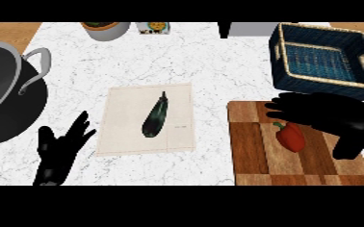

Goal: Pick the bell pepper from the cutting board and place it in the basket

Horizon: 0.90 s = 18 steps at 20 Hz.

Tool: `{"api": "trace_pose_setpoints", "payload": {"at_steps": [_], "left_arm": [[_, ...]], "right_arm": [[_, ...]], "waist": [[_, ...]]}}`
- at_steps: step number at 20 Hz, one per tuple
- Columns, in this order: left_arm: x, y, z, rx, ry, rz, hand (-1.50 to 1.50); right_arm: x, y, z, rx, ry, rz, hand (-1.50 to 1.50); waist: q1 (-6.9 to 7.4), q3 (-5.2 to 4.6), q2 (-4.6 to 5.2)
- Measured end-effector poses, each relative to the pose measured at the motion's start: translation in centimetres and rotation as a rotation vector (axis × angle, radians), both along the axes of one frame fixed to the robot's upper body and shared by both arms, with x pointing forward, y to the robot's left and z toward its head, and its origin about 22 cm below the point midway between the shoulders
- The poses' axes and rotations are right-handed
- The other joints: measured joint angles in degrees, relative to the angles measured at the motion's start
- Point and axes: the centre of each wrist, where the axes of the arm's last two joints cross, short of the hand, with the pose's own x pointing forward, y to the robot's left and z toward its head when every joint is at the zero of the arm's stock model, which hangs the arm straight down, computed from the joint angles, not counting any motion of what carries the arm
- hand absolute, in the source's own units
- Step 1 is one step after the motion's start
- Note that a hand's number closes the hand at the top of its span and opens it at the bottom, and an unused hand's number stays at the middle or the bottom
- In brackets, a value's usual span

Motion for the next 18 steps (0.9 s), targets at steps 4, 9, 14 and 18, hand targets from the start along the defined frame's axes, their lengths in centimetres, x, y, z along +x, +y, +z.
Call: {"api": "trace_pose_setpoints", "payload": {"at_steps": [4, 9, 14, 18], "left_arm": [[0.1, -0.1, 0.2, 0.002, 0.011, 0.003, 0.0], [-0.1, 0.2, -0.1, 0.001, 0.001, 0.007, 0.0], [0.2, 0.4, 0.1, 0.004, 0.011, 0.012, 0.0], [0.3, 0.4, 0.2, 0.004, 0.023, 0.013, 0.0]], "right_arm": [[0.2, 0.0, -1.4, 0.018, 0.008, -0.004, -1.5], [0.1, 0.2, -2.5, -0.004, 0.001, 0.009, -1.5], [0.3, 0.0, -3.8, -0.078, -0.007, -0.002, -1.5], [0.4, -0.2, -4.8, -0.11, -0.001, -0.011, -1.5]], "waist": [[-0.01, -0.01, 0.03], [-0.11, 0.06, -0.04], [-0.05, 0.04, 0.0], [-0.02, 0.04, 0.01]]}}
